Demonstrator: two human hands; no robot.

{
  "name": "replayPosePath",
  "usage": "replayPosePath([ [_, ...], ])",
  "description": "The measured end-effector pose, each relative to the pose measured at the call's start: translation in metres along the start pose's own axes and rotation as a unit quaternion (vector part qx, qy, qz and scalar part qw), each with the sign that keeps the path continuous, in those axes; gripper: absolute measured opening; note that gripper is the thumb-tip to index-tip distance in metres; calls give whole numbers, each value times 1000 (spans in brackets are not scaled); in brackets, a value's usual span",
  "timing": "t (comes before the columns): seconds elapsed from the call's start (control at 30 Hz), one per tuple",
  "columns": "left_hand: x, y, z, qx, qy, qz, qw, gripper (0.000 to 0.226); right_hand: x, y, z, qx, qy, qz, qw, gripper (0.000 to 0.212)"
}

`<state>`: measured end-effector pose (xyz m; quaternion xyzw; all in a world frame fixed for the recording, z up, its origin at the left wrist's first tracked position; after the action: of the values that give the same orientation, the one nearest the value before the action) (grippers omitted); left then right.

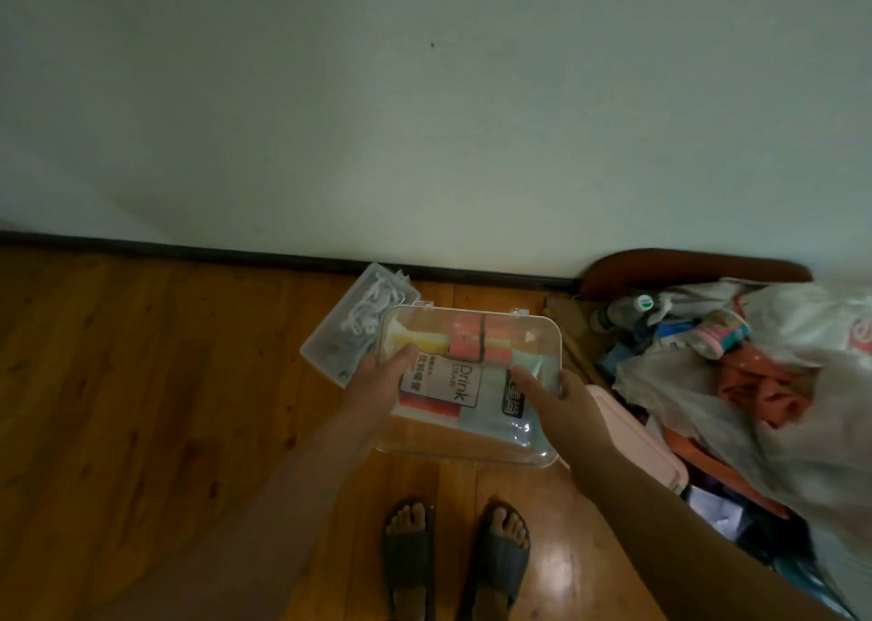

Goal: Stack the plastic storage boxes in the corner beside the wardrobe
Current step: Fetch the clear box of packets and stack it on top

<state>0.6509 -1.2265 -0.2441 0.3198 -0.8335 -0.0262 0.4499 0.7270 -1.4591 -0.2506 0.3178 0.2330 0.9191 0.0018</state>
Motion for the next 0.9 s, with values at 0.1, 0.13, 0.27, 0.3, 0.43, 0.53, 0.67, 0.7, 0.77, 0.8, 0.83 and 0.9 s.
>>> replayPosePath([
  [0.1, 21, 14, -23, 4, -11, 0, 1000, 34, 18, 9, 26, 0, 15, -5, 1000, 52],
  [0.13, 27, 17, -29, 5, -13, -1, 1000, 35, 23, 11, 32, -3, 17, -8, 1000, 53],
  [0.27, 59, 41, -50, 6, -2, -11, 1000, 42, 52, 23, 67, -4, 34, -20, 999, 55],
  [0.3, 69, 49, -58, 9, -1, -11, 1000, 43, 61, 25, 79, -6, 40, -19, 999, 55],
  [0.43, 97, 76, -84, 27, -23, -16, 999, 37, 90, 34, 116, 2, 58, -22, 998, 59],
  [0.53, 122, 98, -102, 42, -33, -12, 998, 36, 113, 40, 144, 17, 75, -29, 997, 61],
  [0.67, 147, 123, -120, 56, -38, -7, 998, 37, 136, 40, 170, 39, 88, -33, 995, 65],
  [0.7, 152, 130, -125, 60, -42, -6, 997, 39, 142, 39, 178, 45, 94, -33, 994, 67],
  [0.77, 163, 145, -136, 61, -55, -7, 997, 38, 151, 36, 195, 56, 113, -35, 991, 69],
  [0.8, 166, 152, -143, 67, -62, -9, 996, 36, 154, 34, 203, 61, 124, -38, 990, 70],
  [0.83, 172, 162, -147, 77, -66, -14, 995, 35, 161, 33, 212, 68, 135, -39, 988, 72],
  [0.9, 180, 177, -153, 81, -70, -25, 994, 34, 171, 29, 226, 79, 154, -40, 984, 75],
])
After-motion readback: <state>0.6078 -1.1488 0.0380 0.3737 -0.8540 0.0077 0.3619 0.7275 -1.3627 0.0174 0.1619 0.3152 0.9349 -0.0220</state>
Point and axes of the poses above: each hand's wrist, its own x-axis away from the middle knuckle, its own y-axis out of the back of the hand, z = x × y, the point moved 10 cm from there along -x, towards the middle knuckle, and after that the axes turned 15 degrees about -z, right-handed, at the moved point
